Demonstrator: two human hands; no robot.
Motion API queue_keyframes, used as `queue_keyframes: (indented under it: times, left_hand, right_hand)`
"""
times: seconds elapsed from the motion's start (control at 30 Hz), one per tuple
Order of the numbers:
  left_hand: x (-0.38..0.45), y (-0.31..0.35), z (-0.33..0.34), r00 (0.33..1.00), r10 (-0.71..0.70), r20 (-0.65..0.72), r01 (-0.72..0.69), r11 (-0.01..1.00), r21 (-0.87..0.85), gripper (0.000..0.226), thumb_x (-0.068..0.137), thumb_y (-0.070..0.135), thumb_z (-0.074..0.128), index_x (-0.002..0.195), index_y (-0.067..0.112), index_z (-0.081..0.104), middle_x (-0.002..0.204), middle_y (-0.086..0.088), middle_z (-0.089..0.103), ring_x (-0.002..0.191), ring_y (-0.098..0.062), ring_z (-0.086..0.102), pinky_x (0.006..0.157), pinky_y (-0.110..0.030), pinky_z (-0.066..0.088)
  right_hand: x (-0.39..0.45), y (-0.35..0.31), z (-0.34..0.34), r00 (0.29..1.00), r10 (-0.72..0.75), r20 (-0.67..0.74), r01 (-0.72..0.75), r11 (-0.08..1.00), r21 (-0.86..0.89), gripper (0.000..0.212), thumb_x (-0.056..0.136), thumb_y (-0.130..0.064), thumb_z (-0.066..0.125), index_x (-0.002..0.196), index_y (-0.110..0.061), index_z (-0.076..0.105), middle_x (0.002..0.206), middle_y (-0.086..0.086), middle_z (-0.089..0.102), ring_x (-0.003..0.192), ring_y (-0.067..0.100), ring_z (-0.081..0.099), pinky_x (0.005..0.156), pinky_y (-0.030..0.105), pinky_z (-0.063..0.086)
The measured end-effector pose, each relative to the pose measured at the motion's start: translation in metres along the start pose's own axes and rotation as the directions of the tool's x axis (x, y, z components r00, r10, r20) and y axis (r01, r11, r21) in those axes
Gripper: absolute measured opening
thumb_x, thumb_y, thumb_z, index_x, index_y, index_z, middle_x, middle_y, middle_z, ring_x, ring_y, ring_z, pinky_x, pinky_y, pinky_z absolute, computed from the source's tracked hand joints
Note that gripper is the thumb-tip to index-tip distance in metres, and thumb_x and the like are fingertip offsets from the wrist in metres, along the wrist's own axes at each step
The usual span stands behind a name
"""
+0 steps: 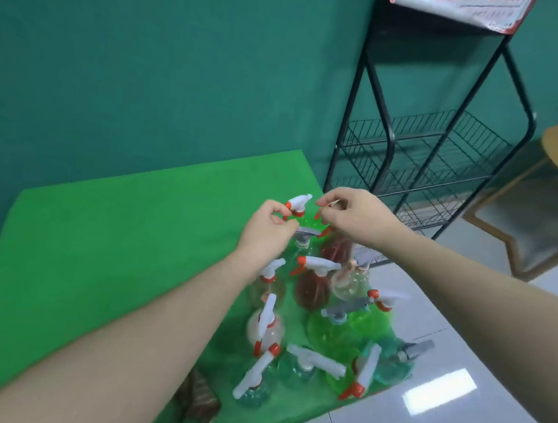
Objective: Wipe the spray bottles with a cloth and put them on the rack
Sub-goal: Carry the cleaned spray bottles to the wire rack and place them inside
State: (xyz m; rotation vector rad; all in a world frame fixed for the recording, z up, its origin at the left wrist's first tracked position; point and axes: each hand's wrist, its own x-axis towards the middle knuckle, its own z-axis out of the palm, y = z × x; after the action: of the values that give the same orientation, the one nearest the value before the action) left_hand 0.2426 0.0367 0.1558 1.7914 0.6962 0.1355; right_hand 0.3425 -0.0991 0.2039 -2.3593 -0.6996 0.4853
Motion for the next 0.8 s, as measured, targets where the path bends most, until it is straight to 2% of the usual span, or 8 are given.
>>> queue_keyframes:
  times: [0.1,0.17,0.23,0.33,0.43,0.57,0.73,0.8]
  left_hand:
    - [0.002,0.024,0.016,0.998,-0.047,0.038,0.045,0.998,0.036,0.018,0.096,0.02,0.062,0.111,0.024,0.053,0.08,0.002,0.059,0.064,-0.015,0.049,0.063,-0.033,0.035]
    - [0.01,0.036,0.034,0.994,-0.099,0.037,0.098,0.994,0.038,0.022,0.095,0.022,0.063,0.115,0.024,0.052,0.092,-0.009,0.07,0.073,-0.018,0.056,0.066,-0.033,0.036]
    - [0.021,0.044,0.056,0.988,-0.153,-0.002,0.153,0.987,0.054,0.025,0.096,0.026,0.064,0.118,0.026,0.052,0.097,-0.01,0.069,0.077,-0.02,0.057,0.065,-0.033,0.036]
    - [0.035,0.046,0.089,0.97,-0.227,-0.087,0.233,0.971,0.061,0.029,0.098,0.028,0.064,0.122,0.027,0.049,0.081,-0.001,0.056,0.061,-0.016,0.046,0.054,-0.03,0.031]
    - [0.048,0.053,0.127,0.917,-0.338,-0.21,0.351,0.936,0.027,0.033,0.099,0.029,0.063,0.126,0.027,0.045,0.072,0.0,0.053,0.057,-0.016,0.043,0.05,-0.028,0.03]
    - [0.056,0.065,0.156,0.847,-0.437,-0.302,0.442,0.895,-0.054,0.037,0.099,0.028,0.062,0.13,0.025,0.041,0.072,0.002,0.054,0.057,-0.015,0.047,0.053,-0.028,0.033]
    - [0.061,0.074,0.18,0.821,-0.48,-0.309,0.496,0.868,-0.03,0.052,0.103,0.028,0.056,0.15,0.031,0.033,0.063,0.005,0.05,0.044,-0.009,0.042,0.045,-0.024,0.033]
    - [0.065,0.071,0.188,0.81,-0.511,-0.287,0.528,0.849,-0.02,0.06,0.104,0.03,0.055,0.158,0.035,0.028,0.084,-0.008,0.068,0.033,-0.002,0.038,0.037,-0.019,0.032]
  right_hand:
    - [0.013,0.007,-0.032,0.999,0.025,0.03,-0.026,1.0,0.002,0.017,0.095,-0.027,0.061,0.109,-0.023,0.07,0.08,-0.002,0.071,0.072,0.024,0.071,0.07,0.032,0.058]
    - [0.028,0.021,-0.05,0.999,0.033,0.038,-0.033,0.999,-0.01,0.016,0.095,-0.027,0.062,0.108,-0.023,0.069,0.081,-0.006,0.07,0.067,0.019,0.069,0.063,0.026,0.053]
    - [0.048,0.04,-0.067,0.998,0.024,0.055,-0.023,1.0,-0.011,0.017,0.094,-0.025,0.061,0.109,-0.023,0.07,0.087,-0.006,0.071,0.068,0.018,0.068,0.06,0.023,0.051]
    - [0.081,0.067,-0.083,0.995,-0.016,0.101,0.016,1.0,-0.002,0.019,0.095,-0.024,0.06,0.111,-0.022,0.07,0.095,-0.005,0.071,0.071,0.017,0.065,0.062,0.023,0.051]
    - [0.114,0.097,-0.099,0.974,-0.056,0.22,0.051,0.998,0.027,0.021,0.094,-0.025,0.059,0.113,-0.025,0.068,0.094,-0.005,0.072,0.072,0.017,0.065,0.073,0.033,0.058]
    - [0.148,0.116,-0.112,0.918,-0.139,0.371,0.148,0.989,0.004,0.03,0.097,-0.021,0.056,0.125,-0.021,0.065,0.098,-0.004,0.063,0.078,0.012,0.058,0.078,0.026,0.048]
    - [0.175,0.117,-0.099,0.82,-0.189,0.54,0.299,0.946,-0.122,0.043,0.096,-0.025,0.059,0.138,-0.021,0.056,0.133,0.004,0.062,0.11,0.021,0.062,0.097,0.033,0.05]
    - [0.181,0.118,-0.091,0.801,-0.2,0.565,0.347,0.923,-0.165,0.046,0.096,-0.028,0.06,0.141,-0.022,0.054,0.139,0.006,0.058,0.12,0.024,0.059,0.101,0.037,0.048]
